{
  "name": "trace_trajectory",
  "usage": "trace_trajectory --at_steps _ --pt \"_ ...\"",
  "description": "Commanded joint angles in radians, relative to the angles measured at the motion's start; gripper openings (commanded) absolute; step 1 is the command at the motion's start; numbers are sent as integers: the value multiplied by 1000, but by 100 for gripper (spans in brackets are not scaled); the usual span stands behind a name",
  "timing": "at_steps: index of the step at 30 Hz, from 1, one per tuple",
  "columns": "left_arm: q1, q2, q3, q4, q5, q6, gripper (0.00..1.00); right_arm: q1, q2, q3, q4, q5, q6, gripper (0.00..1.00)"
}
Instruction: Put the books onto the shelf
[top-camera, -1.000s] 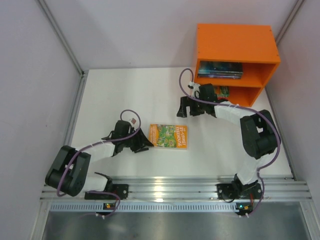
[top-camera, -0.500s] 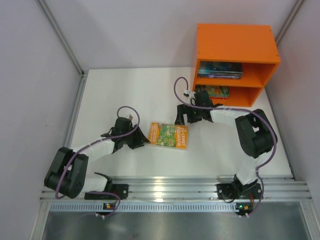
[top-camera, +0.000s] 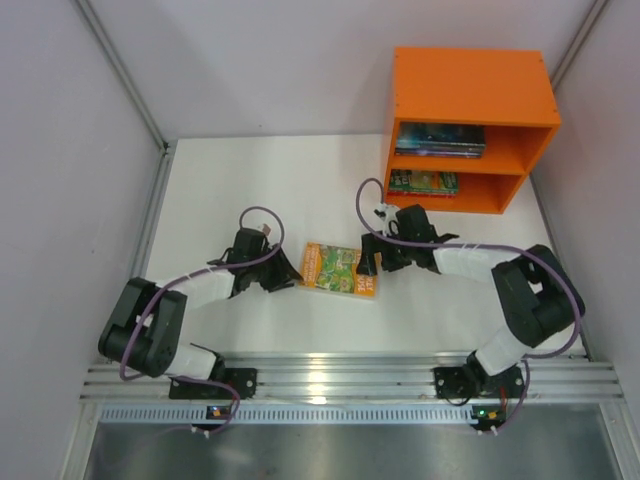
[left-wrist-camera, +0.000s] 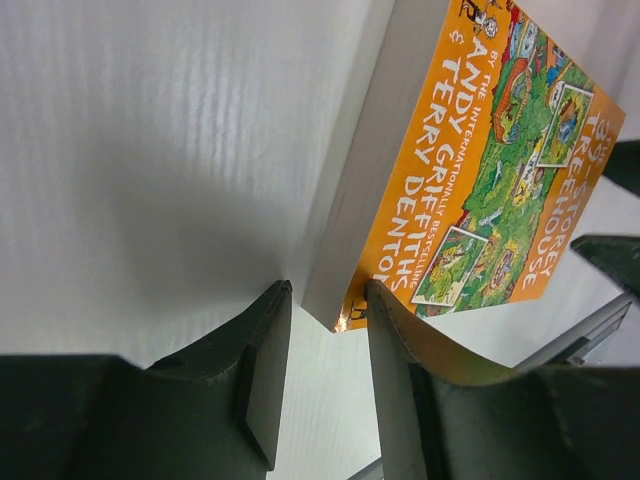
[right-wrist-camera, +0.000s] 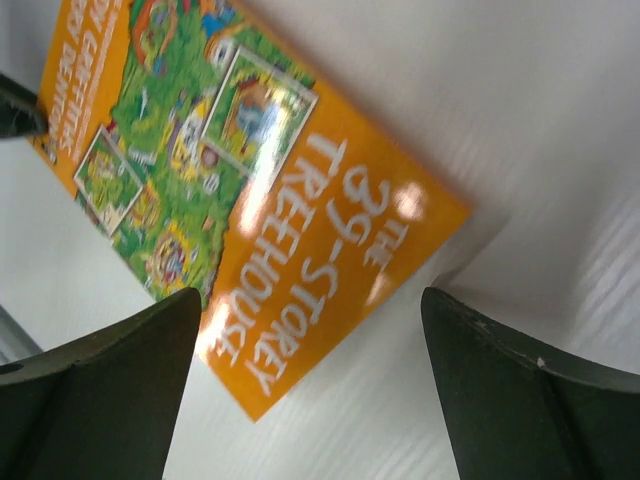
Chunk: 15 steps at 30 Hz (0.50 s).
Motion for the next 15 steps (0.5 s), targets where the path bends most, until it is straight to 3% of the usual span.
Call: trace_trajectory --at_steps 1,6,9,11,15 --pt "0 79 67 111 65 15 40 40 -138 -92 63 17 42 90" --pt "8 209 254 16 87 89 38 112 -343 -231 95 29 122 89" --pt "23 203 364 -97 12 116 40 120 -417 -238 48 143 121 90" --pt "26 168 377 -136 -66 126 47 116 -419 -197 -7 214 76 91" --pt "26 35 293 -154 -85 127 52 96 -352 -112 -23 319 -11 94"
